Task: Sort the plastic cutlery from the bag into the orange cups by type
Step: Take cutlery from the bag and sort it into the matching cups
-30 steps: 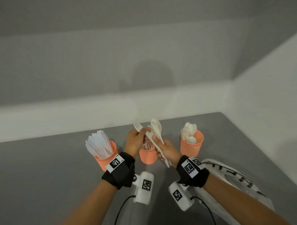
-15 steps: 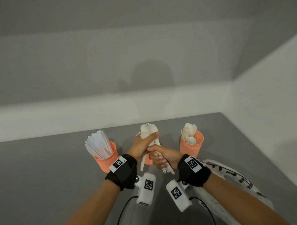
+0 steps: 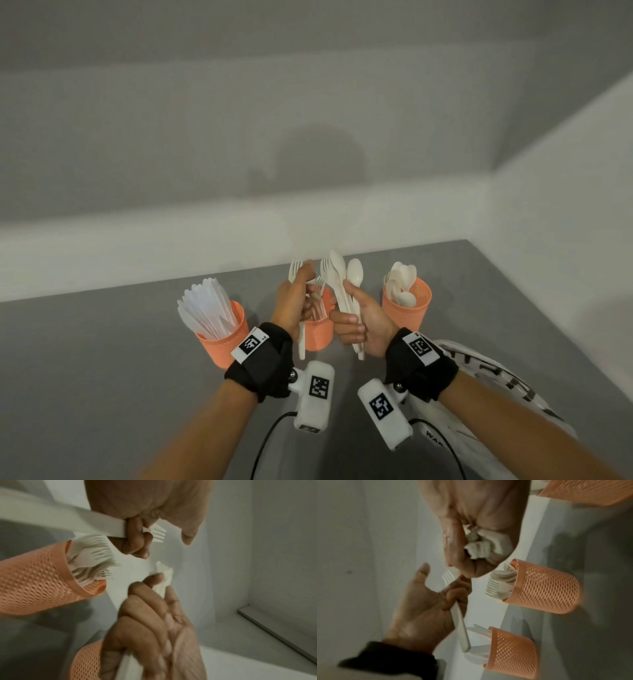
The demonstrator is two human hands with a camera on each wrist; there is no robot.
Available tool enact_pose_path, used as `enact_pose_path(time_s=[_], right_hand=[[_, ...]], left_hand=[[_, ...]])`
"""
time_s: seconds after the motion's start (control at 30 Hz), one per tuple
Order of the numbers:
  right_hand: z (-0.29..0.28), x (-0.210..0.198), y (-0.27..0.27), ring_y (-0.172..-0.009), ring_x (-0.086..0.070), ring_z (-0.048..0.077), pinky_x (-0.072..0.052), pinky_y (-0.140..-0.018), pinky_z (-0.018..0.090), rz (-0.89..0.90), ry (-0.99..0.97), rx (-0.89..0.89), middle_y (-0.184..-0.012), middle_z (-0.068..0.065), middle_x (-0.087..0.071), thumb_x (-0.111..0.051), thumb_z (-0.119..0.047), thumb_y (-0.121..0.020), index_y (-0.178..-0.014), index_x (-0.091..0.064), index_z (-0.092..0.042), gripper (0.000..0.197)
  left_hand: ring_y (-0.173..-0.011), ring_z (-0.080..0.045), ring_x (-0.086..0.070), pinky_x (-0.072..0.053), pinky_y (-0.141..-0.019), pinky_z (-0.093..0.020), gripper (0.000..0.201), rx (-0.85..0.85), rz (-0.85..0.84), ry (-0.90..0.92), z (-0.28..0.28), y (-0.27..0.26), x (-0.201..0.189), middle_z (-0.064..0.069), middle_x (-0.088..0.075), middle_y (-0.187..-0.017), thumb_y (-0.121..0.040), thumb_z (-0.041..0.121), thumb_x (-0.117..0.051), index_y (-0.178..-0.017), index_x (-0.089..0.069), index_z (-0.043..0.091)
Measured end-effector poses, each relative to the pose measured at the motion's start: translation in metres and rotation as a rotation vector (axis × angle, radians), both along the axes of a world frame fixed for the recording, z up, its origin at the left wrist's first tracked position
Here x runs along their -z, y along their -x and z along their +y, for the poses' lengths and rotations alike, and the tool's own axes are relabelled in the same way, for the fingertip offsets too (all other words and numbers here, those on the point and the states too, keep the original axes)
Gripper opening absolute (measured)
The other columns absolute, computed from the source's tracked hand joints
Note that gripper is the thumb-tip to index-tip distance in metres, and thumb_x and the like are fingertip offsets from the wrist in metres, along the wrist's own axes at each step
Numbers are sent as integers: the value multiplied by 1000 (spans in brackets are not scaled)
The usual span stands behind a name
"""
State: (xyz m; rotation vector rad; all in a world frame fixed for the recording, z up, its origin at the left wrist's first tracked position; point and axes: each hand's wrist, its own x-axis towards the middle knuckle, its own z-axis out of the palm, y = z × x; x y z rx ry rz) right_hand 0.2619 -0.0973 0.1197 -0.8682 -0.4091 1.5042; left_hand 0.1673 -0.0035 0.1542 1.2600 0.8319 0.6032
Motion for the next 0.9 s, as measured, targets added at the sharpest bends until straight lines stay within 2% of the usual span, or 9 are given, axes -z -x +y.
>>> enact_pose_path(time_s=[0.07, 0.17, 0.23, 0.33, 0.53, 0.67, 0.73, 0.8, 0.9], right_hand=[[0, -4, 1, -24, -27, 3, -21, -26, 12, -5, -17, -24, -35, -8, -34, -28, -52, -94, -70, -55, -16, 51], [1, -10, 5, -23, -26, 3, -18, -28, 12, -87, 4, -24, -32, -10, -33, -22, -53, -96, -52, -60, -20, 67], [2, -12, 8, -23, -25, 3, -18, -29, 12, -174, 39, 9, -32, -10, -33, -20, -55, -96, -47, -59, -23, 71], [6, -7, 10, -26, -26, 2, -21, -29, 12, -270, 67, 59, -36, -9, -36, -25, -58, -94, -64, -50, -17, 57], [7, -2, 14, -32, -44, 6, -36, -35, 15, -526, 66, 145, -45, -2, -52, -30, -47, -97, -68, -57, -11, 54], [6, 2, 12, -55, -63, 16, -55, -52, 26, -607, 36, 253, -73, 10, -64, -33, -32, -100, -95, -60, -11, 34], [5, 6, 7, -57, -61, 14, -52, -55, 25, -667, 85, 332, -73, 8, -60, -35, -27, -101, -100, -54, -7, 28], [3, 7, -3, -44, -51, 5, -46, -47, 19, -709, 115, 434, -64, 4, -50, -37, -23, -100, -102, -51, -7, 22], [-3, -1, -26, -33, -29, 2, -27, -35, 16, -715, 124, 621, -52, -4, -32, -47, -20, -95, -85, -54, -13, 15]], left_hand=[[-29, -1, -29, -25, -31, -13, 25, 32, -6, -3, -2, 3, 1, 3, -48, -56, -89, 31, -53, -74, -55, 11], [-26, 0, -38, -29, -32, -9, 26, 110, -18, -72, -9, 6, -3, 9, -48, -37, -92, 25, -53, -70, -53, 10], [-34, 1, -48, -35, -37, -8, 20, 123, -20, -130, -12, 4, -2, 8, -57, -46, -90, 23, -57, -78, -59, 8], [-41, 2, -52, -38, -40, -9, 14, 89, -4, -195, -12, 2, 4, 0, -59, -61, -88, 19, -60, -90, -62, 5], [-39, -3, -51, -40, -42, -15, 25, -14, 15, -177, -10, -1, 12, 1, -54, -52, -92, 14, -47, -69, -56, 9], [-46, -13, -57, -48, -45, -18, 23, -137, -91, -12, -3, -4, 15, -8, -61, -62, -95, 13, -37, -79, -52, 4], [-47, -16, -59, -50, -46, -22, 15, -179, -164, 56, 2, -4, 16, -8, -61, -63, -96, 12, -36, -89, -46, 5], [-37, -10, -53, -46, -41, -19, 15, -195, -204, 76, 7, -3, 19, 0, -52, -49, -97, 11, -36, -84, -42, 9], [-33, -4, -41, -39, -41, -20, 23, -212, -169, 19, 14, 0, 28, 6, -40, -35, -98, 12, -38, -75, -41, 14]])
